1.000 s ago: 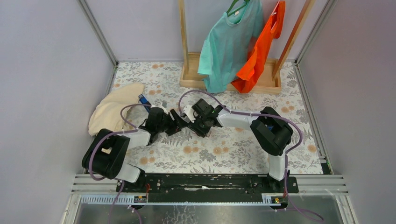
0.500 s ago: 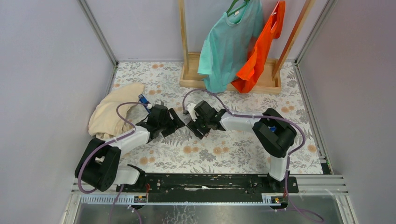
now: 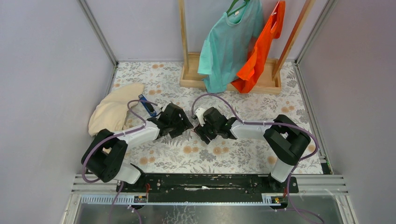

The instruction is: Load the staples into the stapler

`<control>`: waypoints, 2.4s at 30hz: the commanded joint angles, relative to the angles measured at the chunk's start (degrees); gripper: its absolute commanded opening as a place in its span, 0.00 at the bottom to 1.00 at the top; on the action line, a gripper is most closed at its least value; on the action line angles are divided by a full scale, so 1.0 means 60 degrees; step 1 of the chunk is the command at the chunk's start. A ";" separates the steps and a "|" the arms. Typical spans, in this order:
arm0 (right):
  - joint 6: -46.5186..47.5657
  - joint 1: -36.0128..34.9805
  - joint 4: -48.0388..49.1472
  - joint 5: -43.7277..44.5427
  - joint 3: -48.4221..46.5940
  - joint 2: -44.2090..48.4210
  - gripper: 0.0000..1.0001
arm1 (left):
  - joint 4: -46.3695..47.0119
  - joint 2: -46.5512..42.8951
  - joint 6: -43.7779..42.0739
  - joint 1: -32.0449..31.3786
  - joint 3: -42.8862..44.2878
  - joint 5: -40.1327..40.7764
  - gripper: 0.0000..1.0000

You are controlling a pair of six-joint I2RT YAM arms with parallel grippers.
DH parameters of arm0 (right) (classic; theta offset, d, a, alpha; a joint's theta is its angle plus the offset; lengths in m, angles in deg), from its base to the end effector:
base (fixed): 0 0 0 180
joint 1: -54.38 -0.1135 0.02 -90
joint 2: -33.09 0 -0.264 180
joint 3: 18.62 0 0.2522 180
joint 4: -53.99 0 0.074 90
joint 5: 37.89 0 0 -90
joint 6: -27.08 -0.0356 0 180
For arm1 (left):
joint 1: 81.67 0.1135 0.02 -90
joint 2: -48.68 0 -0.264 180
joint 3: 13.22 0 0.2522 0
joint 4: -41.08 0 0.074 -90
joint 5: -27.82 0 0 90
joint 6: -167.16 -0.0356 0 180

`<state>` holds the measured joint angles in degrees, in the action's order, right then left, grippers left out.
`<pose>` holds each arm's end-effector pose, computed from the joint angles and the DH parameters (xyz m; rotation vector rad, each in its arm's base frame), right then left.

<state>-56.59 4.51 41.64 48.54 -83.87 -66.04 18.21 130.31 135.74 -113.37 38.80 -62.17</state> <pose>0.2220 0.2668 0.1545 -1.1664 2.1201 0.4305 0.2277 -0.1406 0.1631 -0.6065 2.5378 -0.6280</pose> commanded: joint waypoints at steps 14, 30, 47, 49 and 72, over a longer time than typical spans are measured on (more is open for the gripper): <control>-0.0479 -0.0149 0.1093 0.0193 0.1425 0.0607 0.65 | -0.0680 0.0921 0.1390 -0.0439 0.1034 0.0578 0.81; -0.0418 -0.0470 0.1932 0.0771 0.1980 0.0860 0.54 | -0.0987 0.1792 0.2364 -0.0800 0.1608 0.0751 0.84; -0.0379 -0.0738 0.2408 0.1144 0.2106 0.0736 0.51 | -0.2439 0.2678 0.3071 -0.1016 0.2539 0.1149 0.80; -0.0381 -0.0758 0.2449 0.1127 0.2105 0.0706 0.50 | -0.2783 0.2846 0.3062 -0.1036 0.2787 0.1211 0.78; -0.0307 -0.0960 0.2459 0.1053 0.2011 0.0431 0.49 | -0.5028 0.4363 0.2980 -0.1201 0.4339 0.1740 0.56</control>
<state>-59.15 -0.23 59.04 54.55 -72.37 -61.91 -6.79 153.10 153.40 -119.95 65.62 -54.63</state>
